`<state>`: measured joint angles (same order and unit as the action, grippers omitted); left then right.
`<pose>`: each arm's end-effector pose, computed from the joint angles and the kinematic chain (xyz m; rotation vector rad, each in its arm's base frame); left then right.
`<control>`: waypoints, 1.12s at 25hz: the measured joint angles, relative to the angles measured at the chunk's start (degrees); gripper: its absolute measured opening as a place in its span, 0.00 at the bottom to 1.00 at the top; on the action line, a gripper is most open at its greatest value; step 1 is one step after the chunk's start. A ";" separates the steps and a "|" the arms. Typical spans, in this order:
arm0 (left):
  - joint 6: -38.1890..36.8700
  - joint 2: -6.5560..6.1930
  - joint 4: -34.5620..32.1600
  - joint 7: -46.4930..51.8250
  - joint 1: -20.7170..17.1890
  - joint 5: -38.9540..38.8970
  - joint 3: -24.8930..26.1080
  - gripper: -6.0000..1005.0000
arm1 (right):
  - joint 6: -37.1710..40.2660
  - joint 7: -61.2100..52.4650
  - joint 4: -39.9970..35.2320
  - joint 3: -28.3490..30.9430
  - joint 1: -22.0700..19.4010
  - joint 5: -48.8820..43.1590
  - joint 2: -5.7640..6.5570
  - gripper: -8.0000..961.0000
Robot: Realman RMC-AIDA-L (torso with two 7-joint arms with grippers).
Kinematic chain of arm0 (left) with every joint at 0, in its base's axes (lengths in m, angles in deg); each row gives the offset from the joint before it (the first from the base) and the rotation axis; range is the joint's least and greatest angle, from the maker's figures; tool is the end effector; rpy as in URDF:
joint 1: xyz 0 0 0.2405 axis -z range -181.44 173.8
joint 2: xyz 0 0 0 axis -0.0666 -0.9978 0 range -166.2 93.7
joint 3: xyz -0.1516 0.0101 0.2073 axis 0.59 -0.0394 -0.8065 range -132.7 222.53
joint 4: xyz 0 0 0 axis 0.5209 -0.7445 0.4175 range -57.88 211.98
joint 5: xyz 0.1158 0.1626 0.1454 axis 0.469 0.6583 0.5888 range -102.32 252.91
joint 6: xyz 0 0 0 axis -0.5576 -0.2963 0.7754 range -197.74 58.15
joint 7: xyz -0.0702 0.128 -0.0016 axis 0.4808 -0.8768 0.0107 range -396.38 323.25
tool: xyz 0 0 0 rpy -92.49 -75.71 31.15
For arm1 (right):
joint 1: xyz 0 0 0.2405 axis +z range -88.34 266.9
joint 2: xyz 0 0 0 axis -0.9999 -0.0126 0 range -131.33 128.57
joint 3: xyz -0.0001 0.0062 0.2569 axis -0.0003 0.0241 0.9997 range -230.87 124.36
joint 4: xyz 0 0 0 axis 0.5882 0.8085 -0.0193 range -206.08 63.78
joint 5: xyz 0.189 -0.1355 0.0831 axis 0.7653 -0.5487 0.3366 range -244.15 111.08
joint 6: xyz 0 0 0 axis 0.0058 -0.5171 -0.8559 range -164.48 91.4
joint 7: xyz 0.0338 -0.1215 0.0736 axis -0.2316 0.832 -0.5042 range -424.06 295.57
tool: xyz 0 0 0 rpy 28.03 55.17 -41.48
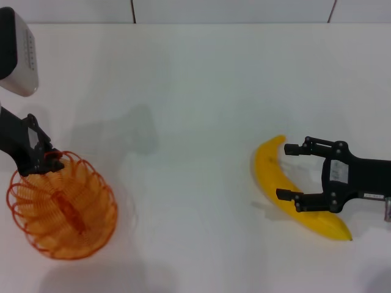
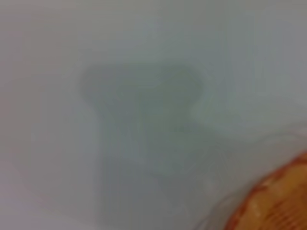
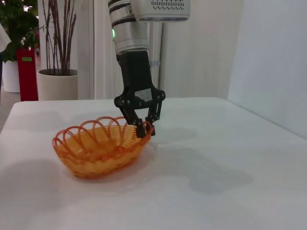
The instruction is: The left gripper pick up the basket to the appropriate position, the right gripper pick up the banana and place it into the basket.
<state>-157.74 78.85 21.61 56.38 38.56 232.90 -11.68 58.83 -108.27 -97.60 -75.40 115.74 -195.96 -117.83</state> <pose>-0.2556 0.4229 0.0471 -2.8491 -0.2054 0.7075 0.3474 0.2980 -0.0056 -2.7363 0.1644 0.6169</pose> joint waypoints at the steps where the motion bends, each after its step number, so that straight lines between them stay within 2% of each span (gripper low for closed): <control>1: 0.00 0.00 0.00 0.00 0.00 0.00 0.00 0.26 | -0.01 0.00 0.00 0.00 -0.01 0.00 0.00 0.90; 4: 0.03 0.21 -0.02 0.25 0.00 0.33 -0.08 0.13 | -0.02 -0.01 0.00 0.00 -0.06 -0.01 0.00 0.90; 10: -1.20 0.23 -1.19 0.72 -0.02 0.86 -0.42 0.12 | -0.02 -0.06 -0.03 0.00 -0.27 -0.03 0.00 0.90; 16: -6.58 0.32 -8.16 0.77 -1.86 -1.87 2.25 0.11 | -0.02 -0.09 -0.18 0.00 -0.52 -0.04 0.00 0.90; 22: -13.69 -1.22 -13.24 0.82 -4.59 -9.08 3.84 0.10 | 0.04 -0.09 -0.39 0.48 -1.04 -0.04 0.04 0.90; 28: -15.87 -1.60 -14.14 2.08 -6.00 -14.79 8.72 0.08 | 0.07 -0.09 -0.44 0.89 -1.16 -0.04 0.09 0.90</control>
<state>-173.61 77.25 7.47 58.46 32.57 218.11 -2.96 58.90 -108.37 -98.05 -74.51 114.59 -196.00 -117.74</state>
